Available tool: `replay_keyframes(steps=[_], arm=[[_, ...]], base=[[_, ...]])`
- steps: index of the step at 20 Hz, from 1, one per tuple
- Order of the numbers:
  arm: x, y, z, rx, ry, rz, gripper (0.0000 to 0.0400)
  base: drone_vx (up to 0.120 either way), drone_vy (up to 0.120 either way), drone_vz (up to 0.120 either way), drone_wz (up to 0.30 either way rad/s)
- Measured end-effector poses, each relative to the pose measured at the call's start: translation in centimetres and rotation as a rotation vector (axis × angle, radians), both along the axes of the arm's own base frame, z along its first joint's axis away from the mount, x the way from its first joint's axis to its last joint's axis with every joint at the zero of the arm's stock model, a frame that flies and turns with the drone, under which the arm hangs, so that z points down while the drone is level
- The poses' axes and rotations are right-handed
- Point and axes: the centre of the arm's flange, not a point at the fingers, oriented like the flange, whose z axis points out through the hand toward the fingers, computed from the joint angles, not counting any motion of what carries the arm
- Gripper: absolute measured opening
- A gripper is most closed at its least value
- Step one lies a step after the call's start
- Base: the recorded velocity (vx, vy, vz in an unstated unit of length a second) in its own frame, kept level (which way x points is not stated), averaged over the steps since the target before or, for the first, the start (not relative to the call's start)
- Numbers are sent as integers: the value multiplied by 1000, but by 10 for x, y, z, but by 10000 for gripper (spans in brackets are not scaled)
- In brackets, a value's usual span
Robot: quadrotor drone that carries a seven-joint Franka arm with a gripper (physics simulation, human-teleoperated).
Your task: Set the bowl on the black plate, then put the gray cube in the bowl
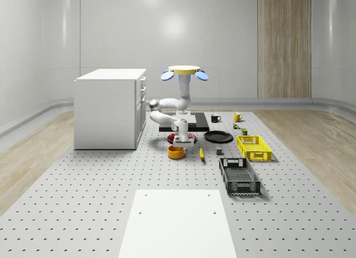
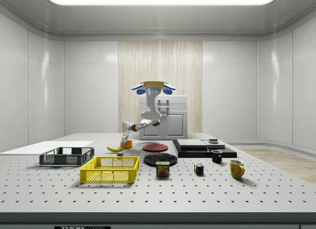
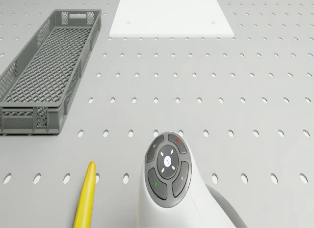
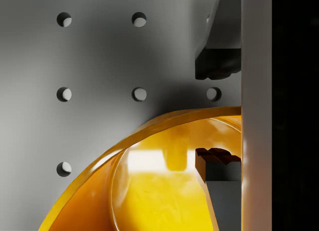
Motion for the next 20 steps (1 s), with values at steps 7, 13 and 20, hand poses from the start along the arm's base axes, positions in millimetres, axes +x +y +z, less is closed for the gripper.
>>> replay_keyframes(steps=[7, 13, 20], arm=[[0, 0, -4, 0, 0, 0, 113], [0, 0, -20, 0, 0, 0, 103], [0, 0, -26, 0, 0, 0, 100]], base=[[0, 0, 6, 0], [-27, 47, 120, 0], [-120, 120, 57, 0]])
